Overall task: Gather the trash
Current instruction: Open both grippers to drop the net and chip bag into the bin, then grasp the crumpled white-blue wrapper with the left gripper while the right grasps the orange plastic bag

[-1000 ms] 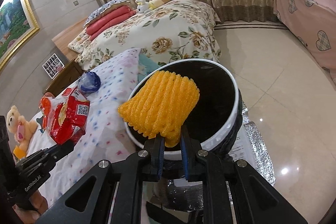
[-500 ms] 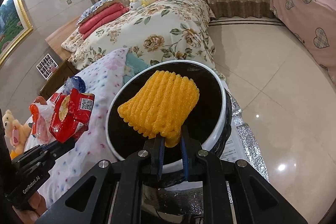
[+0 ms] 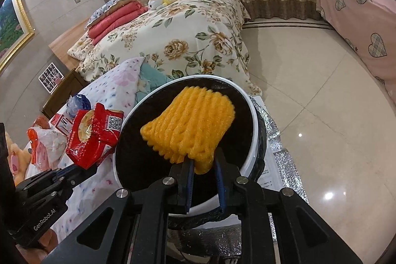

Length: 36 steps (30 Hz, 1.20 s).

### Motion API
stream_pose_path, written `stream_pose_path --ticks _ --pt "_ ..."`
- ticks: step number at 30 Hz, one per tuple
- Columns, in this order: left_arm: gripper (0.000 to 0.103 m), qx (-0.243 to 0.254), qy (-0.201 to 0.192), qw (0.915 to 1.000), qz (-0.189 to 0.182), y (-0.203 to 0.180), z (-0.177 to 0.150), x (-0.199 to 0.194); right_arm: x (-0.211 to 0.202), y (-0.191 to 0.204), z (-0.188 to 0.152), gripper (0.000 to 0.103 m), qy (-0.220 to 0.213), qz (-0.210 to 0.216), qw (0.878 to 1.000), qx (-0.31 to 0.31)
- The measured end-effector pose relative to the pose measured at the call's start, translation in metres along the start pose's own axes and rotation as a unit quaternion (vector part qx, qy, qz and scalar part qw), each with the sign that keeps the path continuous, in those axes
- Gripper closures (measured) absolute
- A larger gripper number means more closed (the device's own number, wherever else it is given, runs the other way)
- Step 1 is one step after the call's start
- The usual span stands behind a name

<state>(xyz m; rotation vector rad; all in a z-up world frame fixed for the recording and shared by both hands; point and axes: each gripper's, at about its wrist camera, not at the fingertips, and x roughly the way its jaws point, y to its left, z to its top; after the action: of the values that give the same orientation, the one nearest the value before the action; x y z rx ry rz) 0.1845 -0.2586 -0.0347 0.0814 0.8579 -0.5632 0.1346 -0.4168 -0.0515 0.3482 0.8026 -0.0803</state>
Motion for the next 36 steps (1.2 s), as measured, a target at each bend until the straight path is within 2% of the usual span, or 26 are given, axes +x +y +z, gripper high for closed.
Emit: stream_pose_path --ticks 4,5,6,7,8,12,16,19,26,36 --pt "0.09 -0.004 0.003 1.0 -0.001 0.001 0.001 0.002 0.0 0.0 0.001 0.081 0.002 -0.001 1.0 0.001" --pt "0.084 -0.005 0.002 1.0 -0.001 0.001 0.001 0.001 0.0 -0.001 0.001 0.078 0.001 -0.001 1.0 0.003" --pt "0.075 -0.006 0.0 1.0 0.0 0.001 0.001 0.0 -0.001 -0.001 0.001 0.07 0.0 0.002 1.0 0.005" --pt "0.071 -0.006 -0.002 1.0 0.001 0.001 0.0 -0.001 -0.003 -0.002 0.001 0.059 -0.002 0.003 1.0 0.007" --pt "0.067 -0.008 -0.006 1.0 0.002 0.002 -0.001 -0.003 -0.003 -0.002 0.001 0.055 -0.003 0.003 1.0 0.009" --pt "0.064 -0.02 -0.008 0.9998 0.006 0.01 -0.008 -0.011 -0.009 -0.001 -0.002 0.053 -0.009 0.007 1.0 0.015" --pt "0.061 -0.04 -0.013 0.999 0.01 0.023 -0.019 -0.024 -0.014 0.007 -0.007 0.034 -0.016 0.022 0.999 0.018" --pt "0.056 -0.052 -0.024 0.9982 0.018 0.033 -0.028 -0.037 -0.017 0.017 -0.011 0.029 -0.018 0.035 0.999 0.016" --pt "0.054 -0.084 -0.035 0.9951 0.039 0.059 -0.056 -0.065 -0.018 0.048 -0.022 0.027 -0.014 0.061 0.998 0.007" --pt "0.054 -0.133 -0.052 0.9858 0.088 0.105 -0.096 -0.103 -0.017 0.103 -0.044 0.027 0.001 0.102 0.994 -0.028"
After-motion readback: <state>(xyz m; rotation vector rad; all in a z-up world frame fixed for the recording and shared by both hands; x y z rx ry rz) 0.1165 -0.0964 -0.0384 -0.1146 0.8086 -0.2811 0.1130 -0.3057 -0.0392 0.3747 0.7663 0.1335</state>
